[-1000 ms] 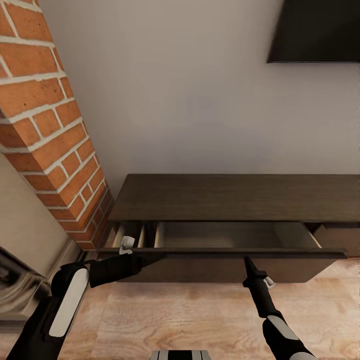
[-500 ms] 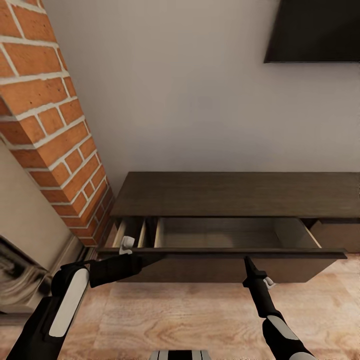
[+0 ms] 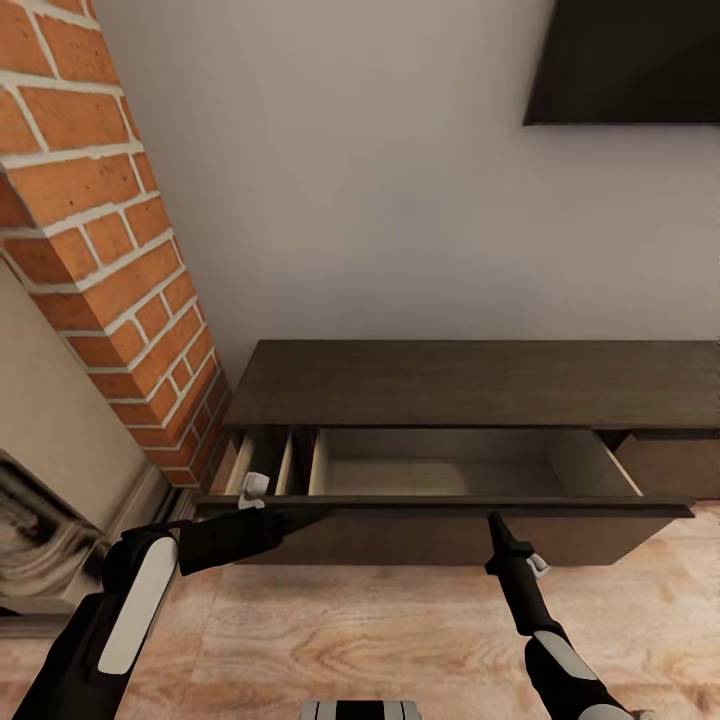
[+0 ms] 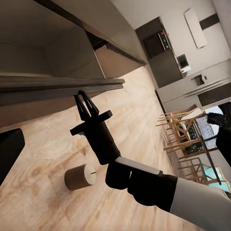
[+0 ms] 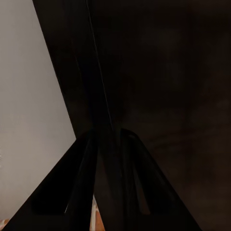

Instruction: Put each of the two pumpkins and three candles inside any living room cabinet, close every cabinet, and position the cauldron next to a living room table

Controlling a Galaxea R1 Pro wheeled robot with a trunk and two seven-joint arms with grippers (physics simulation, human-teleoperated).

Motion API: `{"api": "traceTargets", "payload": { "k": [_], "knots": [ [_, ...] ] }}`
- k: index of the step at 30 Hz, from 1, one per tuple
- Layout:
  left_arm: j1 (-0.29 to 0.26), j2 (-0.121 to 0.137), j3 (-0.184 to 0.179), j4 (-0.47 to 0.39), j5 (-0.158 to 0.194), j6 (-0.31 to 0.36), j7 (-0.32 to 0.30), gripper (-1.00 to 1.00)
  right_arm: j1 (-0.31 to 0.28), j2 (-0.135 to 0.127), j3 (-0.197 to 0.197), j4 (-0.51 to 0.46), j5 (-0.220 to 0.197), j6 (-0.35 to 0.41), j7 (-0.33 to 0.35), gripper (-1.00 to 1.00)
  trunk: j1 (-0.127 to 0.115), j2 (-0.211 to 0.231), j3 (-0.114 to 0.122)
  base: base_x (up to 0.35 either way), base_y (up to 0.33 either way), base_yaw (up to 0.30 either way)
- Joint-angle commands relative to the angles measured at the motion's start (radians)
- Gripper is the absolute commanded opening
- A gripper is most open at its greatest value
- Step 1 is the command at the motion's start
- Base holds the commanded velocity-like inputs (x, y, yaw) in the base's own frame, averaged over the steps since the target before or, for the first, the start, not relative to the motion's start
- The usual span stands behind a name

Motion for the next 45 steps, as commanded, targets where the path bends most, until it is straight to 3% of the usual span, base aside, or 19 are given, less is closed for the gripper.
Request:
{"api": "traceTargets", "payload": {
  "k": [1,45],
  "knots": [
    [-0.001,0.000,0.000,0.000,-0.001,0.003,-0.003,1.00,0.000,0.000,0.002,0.011,-0.003,0.004,0.001,-1.00,0.000,0.000,-0.001,-0.033,0.000,0.000],
    [0.000,0.000,0.000,0.000,-0.001,0.003,-0.003,1.00,0.000,0.000,0.002,0.011,-0.003,0.004,0.001,-1.00,0.000,0.000,-0.001,-0.086,0.000,0.000]
  ]
}}
